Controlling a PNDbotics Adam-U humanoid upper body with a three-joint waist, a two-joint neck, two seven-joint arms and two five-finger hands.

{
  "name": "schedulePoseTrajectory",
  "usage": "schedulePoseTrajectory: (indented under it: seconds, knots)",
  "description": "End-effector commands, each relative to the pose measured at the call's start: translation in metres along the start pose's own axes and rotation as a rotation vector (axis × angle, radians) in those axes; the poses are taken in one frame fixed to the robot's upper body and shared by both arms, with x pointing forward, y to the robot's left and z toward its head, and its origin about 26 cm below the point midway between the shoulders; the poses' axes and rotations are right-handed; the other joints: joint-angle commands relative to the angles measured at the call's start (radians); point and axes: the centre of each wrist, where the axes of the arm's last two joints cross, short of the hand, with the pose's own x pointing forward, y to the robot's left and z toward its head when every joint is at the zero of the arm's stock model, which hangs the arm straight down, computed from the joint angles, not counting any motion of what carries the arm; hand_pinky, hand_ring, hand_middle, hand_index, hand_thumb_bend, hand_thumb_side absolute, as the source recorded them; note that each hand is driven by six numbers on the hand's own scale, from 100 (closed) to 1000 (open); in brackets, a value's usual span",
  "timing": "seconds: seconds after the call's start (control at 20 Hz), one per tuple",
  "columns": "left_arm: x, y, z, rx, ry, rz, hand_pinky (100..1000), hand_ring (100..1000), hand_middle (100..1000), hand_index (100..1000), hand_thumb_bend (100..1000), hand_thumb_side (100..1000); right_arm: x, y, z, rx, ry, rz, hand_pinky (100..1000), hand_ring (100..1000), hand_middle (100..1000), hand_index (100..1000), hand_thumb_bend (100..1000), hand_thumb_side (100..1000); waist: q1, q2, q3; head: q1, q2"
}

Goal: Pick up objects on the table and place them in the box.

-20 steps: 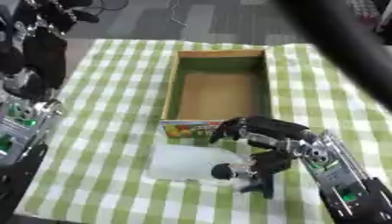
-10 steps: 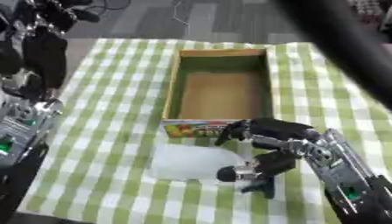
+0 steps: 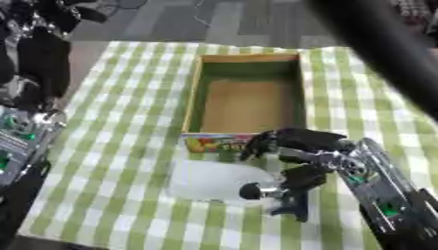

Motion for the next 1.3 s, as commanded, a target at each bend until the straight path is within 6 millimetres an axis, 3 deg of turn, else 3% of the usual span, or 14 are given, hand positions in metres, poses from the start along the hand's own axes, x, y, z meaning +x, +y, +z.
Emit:
schedulePoseTrajectory:
  seconds: [0.05,0.55,0.6,0.65,1.3]
  knots:
    - [0.006,0.0,-0.009,-0.01,-0.039,0.007,608,747,805,871,579,913,0.0,-0.008,0.001,-0.007,0.015,0.035,804,787,822,872,690,1000,-0.001,-0.006,0.007,-0.009,-0.003]
    - [0.007,0.0,-0.012,-0.006,-0.049,0.007,607,747,805,870,580,914,-0.003,-0.007,-0.001,-0.034,0.059,0.143,806,792,799,870,685,1000,0.007,0.008,0.028,-0.007,-0.003]
    - [0.007,0.0,-0.012,-0.006,-0.05,0.007,607,747,805,870,578,915,-0.005,-0.006,-0.002,-0.031,0.069,0.146,806,792,799,870,631,1000,0.007,0.008,0.029,-0.007,-0.003]
    - [0.007,0.0,-0.012,-0.006,-0.051,0.008,607,747,805,870,581,914,-0.007,-0.004,-0.002,-0.029,0.078,0.148,805,792,801,871,689,1000,0.007,0.009,0.029,-0.007,-0.003]
    - [0.007,-0.001,-0.014,-0.006,-0.058,0.013,607,745,804,871,582,914,-0.023,0.015,-0.013,-0.007,0.132,0.187,809,796,794,877,706,1000,0.006,0.012,0.036,-0.006,-0.003]
